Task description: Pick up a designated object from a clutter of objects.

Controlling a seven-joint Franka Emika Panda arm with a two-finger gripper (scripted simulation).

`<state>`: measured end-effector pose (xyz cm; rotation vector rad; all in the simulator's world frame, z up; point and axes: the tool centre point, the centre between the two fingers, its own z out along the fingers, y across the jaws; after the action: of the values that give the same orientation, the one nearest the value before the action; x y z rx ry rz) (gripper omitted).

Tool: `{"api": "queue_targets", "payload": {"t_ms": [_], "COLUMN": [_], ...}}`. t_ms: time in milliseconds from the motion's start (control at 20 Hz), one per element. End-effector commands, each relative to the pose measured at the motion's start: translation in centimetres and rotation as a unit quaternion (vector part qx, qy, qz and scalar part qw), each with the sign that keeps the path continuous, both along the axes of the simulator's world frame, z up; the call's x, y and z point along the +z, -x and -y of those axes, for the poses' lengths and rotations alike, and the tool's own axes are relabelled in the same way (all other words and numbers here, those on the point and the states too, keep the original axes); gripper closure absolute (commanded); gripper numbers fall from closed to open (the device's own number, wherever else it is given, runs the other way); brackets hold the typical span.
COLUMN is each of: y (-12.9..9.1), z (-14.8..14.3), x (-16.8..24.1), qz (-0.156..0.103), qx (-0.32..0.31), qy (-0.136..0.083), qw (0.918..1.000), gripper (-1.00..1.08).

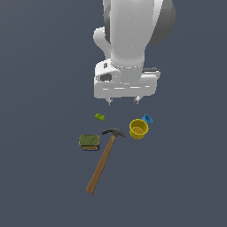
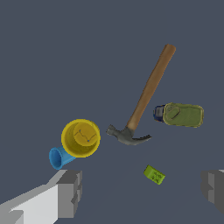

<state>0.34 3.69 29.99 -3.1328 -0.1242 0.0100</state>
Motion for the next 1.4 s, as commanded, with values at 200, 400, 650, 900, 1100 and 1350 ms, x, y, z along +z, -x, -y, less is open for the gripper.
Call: {"api": "queue_targets", "payload": {"t_ms": [200,400,650,900,1100,1350], "y": [-0.4,-1.1,-1.2,-1.3,-1.5,-1.9], "z": [0.0,-0.1,-0.1,0.1,0.4,1.0], "x": [0.4,1.2,1.3,1.1,0.6,-0.1], "qz": [0.005,0.015,0.016,0.017,0.016,0.016], "qx": [-0.005,-0.014,-0.016,-0.007,0.009,0.04], "qy": [0.0,0.0,0.0,0.0,0.001,0.001], "qw": [1.0,0.9998,0.9997,0.9998,0.9998,0.9991], "gripper": [-0.92,-0.92,-0.92,-0.92,-0.92,-0.92]}}
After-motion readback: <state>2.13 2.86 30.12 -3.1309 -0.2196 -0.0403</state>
